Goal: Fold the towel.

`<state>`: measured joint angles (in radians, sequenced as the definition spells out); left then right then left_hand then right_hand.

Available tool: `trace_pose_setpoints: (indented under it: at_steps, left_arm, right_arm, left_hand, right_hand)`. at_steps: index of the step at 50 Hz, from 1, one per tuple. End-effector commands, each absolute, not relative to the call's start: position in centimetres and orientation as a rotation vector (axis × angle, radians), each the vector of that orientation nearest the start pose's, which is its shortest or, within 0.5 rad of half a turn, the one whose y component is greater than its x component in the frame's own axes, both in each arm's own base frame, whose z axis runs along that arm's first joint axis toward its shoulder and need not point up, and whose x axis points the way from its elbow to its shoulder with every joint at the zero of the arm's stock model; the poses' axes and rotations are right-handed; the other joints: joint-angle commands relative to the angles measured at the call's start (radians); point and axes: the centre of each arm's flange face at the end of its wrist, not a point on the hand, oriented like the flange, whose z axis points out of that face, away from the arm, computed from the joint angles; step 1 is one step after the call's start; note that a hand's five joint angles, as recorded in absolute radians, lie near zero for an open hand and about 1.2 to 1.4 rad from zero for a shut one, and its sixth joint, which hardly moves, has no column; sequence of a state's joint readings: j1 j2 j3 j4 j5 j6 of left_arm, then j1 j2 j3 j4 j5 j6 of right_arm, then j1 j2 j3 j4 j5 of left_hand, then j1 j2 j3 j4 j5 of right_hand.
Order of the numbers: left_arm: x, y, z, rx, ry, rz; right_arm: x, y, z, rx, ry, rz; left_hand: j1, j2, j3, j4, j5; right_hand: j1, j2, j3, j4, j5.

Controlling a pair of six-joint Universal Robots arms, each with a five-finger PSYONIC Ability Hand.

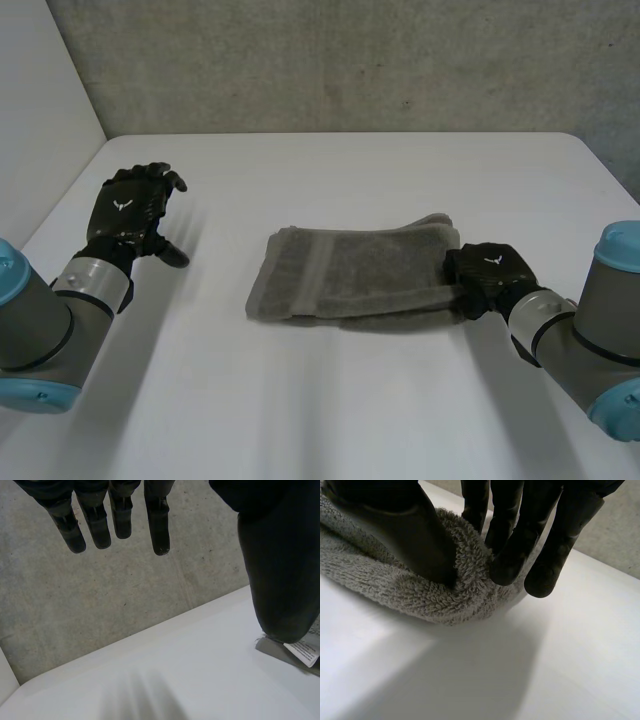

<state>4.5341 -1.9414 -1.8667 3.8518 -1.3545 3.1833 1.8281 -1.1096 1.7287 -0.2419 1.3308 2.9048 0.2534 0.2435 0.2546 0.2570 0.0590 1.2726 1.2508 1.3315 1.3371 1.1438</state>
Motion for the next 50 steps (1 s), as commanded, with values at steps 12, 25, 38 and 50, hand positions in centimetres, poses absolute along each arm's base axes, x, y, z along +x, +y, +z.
trace_pose_setpoints:
  at_steps: [12,25,38,50]
  left_arm:
    - [-21.1,-31.5,16.9,0.529,2.296,-2.439]
    - [-23.8,-29.4,19.1,0.618,2.26,-2.556]
    - [-26.8,-27.7,21.9,0.567,2.345,-2.767]
    - [-33.5,-26.2,19.1,0.782,2.545,-2.721]
  right_arm:
    - [17.9,-30.5,17.2,-1.107,2.413,-1.888]
    - [32.0,-20.9,17.6,-1.31,1.929,-1.722]
    - [34.3,-19.0,15.9,-1.35,1.971,-1.697]
    - [29.3,-24.9,20.9,-0.857,2.076,-1.837]
  left_hand:
    - [-0.075,-0.065,-0.076,-0.079,-0.055]
    - [-0.075,-0.065,-0.076,-0.079,-0.055]
    - [-0.075,-0.065,-0.076,-0.079,-0.055]
    - [-0.069,-0.059,-0.071,-0.073,-0.049]
  right_hand:
    - [0.124,0.145,0.065,0.059,0.078]
    - [0.124,0.145,0.065,0.059,0.078]
    - [-1.098,-1.076,-1.157,-1.163,-1.144]
    - [-1.098,-1.076,-1.157,-1.163,-1.144]
